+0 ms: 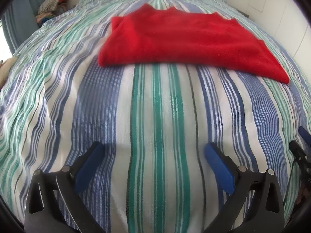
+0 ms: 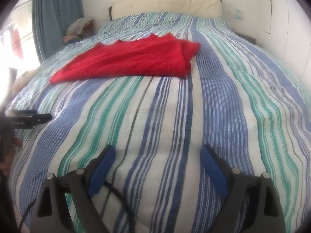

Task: Fold small clothes
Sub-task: 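Release the hem from both grippers and withdraw them from the folded sweater, then grasp one end of the folded sweater with the right gripper and fold it over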

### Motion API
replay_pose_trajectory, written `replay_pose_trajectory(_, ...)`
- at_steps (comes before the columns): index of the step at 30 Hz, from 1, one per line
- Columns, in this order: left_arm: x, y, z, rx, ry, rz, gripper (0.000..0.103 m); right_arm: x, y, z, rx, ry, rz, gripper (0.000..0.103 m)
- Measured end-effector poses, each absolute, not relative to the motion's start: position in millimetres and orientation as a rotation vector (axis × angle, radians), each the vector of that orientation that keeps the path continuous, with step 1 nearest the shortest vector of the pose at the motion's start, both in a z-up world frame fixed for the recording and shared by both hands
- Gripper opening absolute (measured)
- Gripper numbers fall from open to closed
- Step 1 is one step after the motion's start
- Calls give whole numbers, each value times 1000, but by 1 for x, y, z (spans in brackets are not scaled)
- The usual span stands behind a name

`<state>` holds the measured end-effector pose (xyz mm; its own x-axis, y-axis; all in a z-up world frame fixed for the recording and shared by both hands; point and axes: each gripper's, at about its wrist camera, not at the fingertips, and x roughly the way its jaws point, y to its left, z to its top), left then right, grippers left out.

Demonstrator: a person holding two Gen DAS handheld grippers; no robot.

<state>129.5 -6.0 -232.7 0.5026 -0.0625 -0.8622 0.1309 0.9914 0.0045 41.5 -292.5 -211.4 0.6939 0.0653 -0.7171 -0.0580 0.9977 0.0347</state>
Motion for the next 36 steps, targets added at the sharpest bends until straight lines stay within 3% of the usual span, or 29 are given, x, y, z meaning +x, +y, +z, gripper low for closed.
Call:
replay_pose_trajectory(27,123,-6,-230,91,1013,-132,103,42,-292,-213,2,795,58,90)
replay_pose_trajectory(36,126,21,-171,41,988,-187,102,52,-298,-194,58,875,98,90)
